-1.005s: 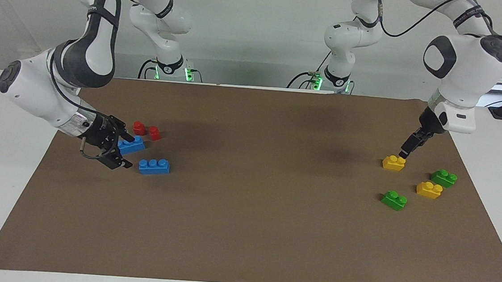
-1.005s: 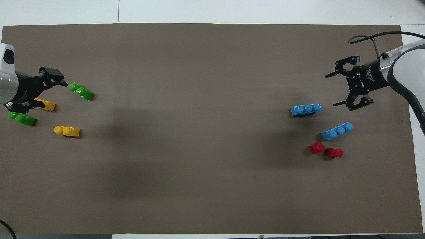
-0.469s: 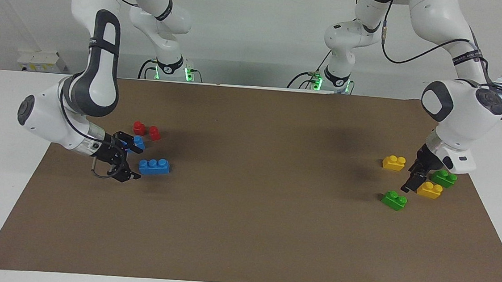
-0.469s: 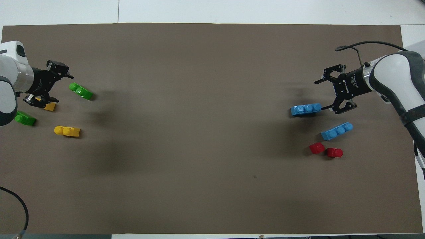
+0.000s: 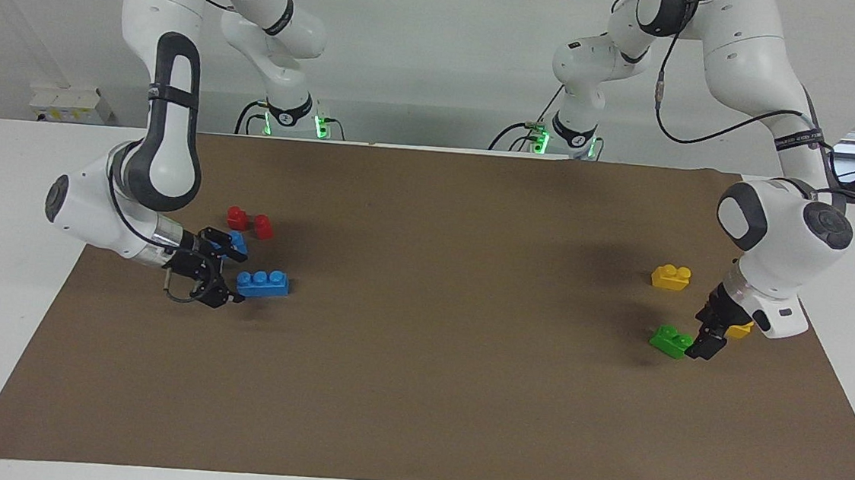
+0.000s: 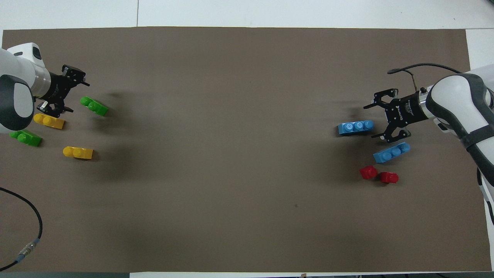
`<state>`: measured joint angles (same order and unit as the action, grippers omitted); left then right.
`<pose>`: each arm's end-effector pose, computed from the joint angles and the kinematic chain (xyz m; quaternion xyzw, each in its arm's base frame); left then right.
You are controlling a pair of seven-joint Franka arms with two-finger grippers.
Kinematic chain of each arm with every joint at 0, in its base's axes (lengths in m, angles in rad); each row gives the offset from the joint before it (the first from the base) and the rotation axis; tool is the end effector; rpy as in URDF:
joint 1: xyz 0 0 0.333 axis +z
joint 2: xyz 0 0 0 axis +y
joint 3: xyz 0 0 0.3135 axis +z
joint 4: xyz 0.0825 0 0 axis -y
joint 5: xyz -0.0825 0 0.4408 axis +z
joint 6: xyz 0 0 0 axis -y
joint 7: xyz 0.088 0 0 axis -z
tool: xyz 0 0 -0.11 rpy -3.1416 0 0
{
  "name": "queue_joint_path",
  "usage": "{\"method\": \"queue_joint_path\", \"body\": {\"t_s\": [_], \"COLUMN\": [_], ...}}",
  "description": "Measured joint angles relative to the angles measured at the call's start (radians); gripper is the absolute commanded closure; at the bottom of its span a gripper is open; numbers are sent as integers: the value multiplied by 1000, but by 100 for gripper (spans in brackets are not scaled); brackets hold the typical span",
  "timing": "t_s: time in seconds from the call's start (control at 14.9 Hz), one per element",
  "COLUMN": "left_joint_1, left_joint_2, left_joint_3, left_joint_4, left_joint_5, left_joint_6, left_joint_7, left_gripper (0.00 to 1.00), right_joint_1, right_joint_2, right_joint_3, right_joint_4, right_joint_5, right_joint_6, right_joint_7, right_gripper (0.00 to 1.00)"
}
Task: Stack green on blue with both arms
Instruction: 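Lower the left gripper onto the green brick while the right gripper lowers onto blue, then grasp the green brick with the left gripper while the right gripper lifts blue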
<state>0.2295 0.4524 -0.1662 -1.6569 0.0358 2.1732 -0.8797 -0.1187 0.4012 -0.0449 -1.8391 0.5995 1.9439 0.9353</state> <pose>0.7245 0.0587 0.3234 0.8902 0.4537 0.0240 0.0330 0.6526 -0.0665 0.2588 -0.7315 0.6197 0.2229 0.1766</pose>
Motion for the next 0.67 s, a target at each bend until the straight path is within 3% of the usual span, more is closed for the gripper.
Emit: {"method": "queue_joint_path", "body": {"t_s": [0.2,0.6,0.67], "left_joint_1": [0,0,0], "left_joint_2": [18,36,36], "left_joint_3": [0,0,0], "left_joint_4": [3,-29,-35], "left_joint_5": [3,5,5], "left_joint_6": [19,75,77], "left_joint_7": [-12,-55,-57], "left_gripper": [0,0,0], "right_joint_1": [-2,-3,-3], "right_joint_2": [-4,-13,-13], "right_joint_3": [0,0,0], "right_joint_4": [-36,-69,-70], "right_joint_5": [42,51,51], "right_joint_6": [35,64,66], "right_joint_7": [-32,-69,-70], "right_gripper": [6,35,47]}}
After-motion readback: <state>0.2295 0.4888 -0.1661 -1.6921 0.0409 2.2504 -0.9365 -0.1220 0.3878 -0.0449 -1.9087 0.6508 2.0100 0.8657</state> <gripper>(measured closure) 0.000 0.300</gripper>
